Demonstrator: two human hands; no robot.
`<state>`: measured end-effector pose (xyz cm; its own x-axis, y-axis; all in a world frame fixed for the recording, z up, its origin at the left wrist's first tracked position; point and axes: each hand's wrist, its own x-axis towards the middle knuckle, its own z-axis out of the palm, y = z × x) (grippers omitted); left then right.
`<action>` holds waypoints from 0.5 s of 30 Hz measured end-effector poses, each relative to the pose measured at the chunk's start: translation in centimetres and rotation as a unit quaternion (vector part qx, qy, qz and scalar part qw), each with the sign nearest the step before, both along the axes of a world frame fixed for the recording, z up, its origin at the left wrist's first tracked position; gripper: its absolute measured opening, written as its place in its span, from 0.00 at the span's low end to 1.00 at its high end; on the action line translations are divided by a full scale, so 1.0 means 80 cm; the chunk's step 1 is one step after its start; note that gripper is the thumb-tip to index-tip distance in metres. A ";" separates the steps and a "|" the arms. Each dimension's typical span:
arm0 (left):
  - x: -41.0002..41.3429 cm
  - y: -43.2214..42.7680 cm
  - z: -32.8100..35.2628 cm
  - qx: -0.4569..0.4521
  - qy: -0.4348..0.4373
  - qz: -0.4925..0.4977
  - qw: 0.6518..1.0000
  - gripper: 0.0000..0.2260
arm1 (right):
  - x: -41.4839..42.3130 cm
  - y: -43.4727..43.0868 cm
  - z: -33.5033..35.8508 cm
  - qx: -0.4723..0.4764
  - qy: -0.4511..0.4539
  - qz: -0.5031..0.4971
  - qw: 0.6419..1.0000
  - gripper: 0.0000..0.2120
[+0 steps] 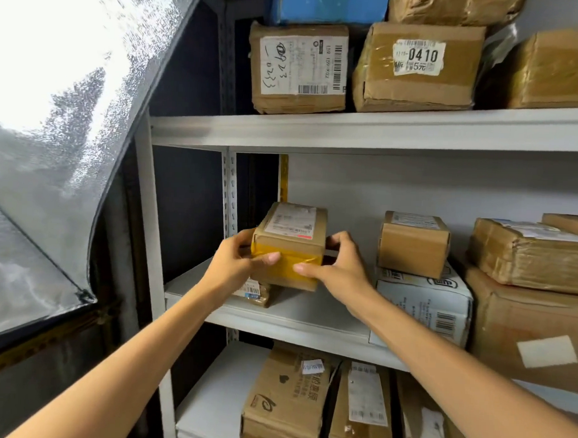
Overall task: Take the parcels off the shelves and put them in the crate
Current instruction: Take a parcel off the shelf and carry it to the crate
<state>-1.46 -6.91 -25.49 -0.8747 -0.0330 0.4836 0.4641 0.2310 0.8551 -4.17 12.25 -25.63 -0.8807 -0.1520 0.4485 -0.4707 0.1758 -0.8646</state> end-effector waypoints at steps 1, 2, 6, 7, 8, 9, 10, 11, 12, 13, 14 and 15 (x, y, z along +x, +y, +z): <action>-0.010 -0.010 0.001 0.002 -0.002 0.009 1.000 0.27 | -0.008 -0.012 0.001 -0.005 0.003 -0.001 1.000 0.25; -0.020 -0.021 0.002 0.010 -0.007 0.016 1.000 0.26 | -0.018 -0.024 0.001 -0.007 0.007 -0.004 1.000 0.24; -0.059 -0.059 0.005 0.019 0.009 0.050 0.999 0.20 | -0.056 -0.071 0.005 -0.015 0.015 -0.016 1.000 0.22; -0.070 -0.065 0.006 0.019 0.013 0.061 0.998 0.18 | -0.067 -0.082 0.007 -0.019 0.011 -0.020 1.000 0.22; -0.082 -0.071 0.006 0.022 0.011 0.075 0.997 0.15 | -0.077 -0.092 0.007 -0.022 0.008 -0.025 0.999 0.22; -0.094 -0.076 0.005 0.024 0.002 0.089 0.996 0.13 | -0.087 -0.100 0.007 -0.023 0.006 -0.031 0.999 0.21; -0.106 -0.081 0.003 0.023 -0.011 0.098 0.995 0.12 | -0.098 -0.107 0.004 -0.021 0.000 -0.036 0.999 0.21; -0.117 -0.086 -0.002 0.019 -0.027 0.103 0.994 0.12 | -0.107 -0.111 -0.001 -0.017 -0.011 -0.038 0.999 0.21; -0.126 -0.090 -0.011 0.015 -0.042 0.104 0.994 0.12 | -0.116 -0.115 -0.010 -0.011 -0.029 -0.036 0.999 0.21; -0.133 -0.094 -0.023 0.014 -0.055 0.102 0.993 0.12 | -0.124 -0.118 -0.020 -0.004 -0.044 -0.030 0.999 0.21; -0.139 -0.098 -0.036 0.016 -0.066 0.098 0.993 0.12 | -0.130 -0.121 -0.032 0.000 -0.053 -0.027 0.998 0.22; -0.142 -0.100 -0.047 0.018 -0.072 0.095 0.993 0.12 | -0.135 -0.122 -0.042 -0.002 -0.054 -0.028 0.998 0.23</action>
<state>-12.80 -14.90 -29.23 -0.9106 -0.2191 0.3504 0.2883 0.2706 0.9185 -14.98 2.48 -28.99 -0.9312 -0.1004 0.3504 -0.3638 0.1954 -0.9108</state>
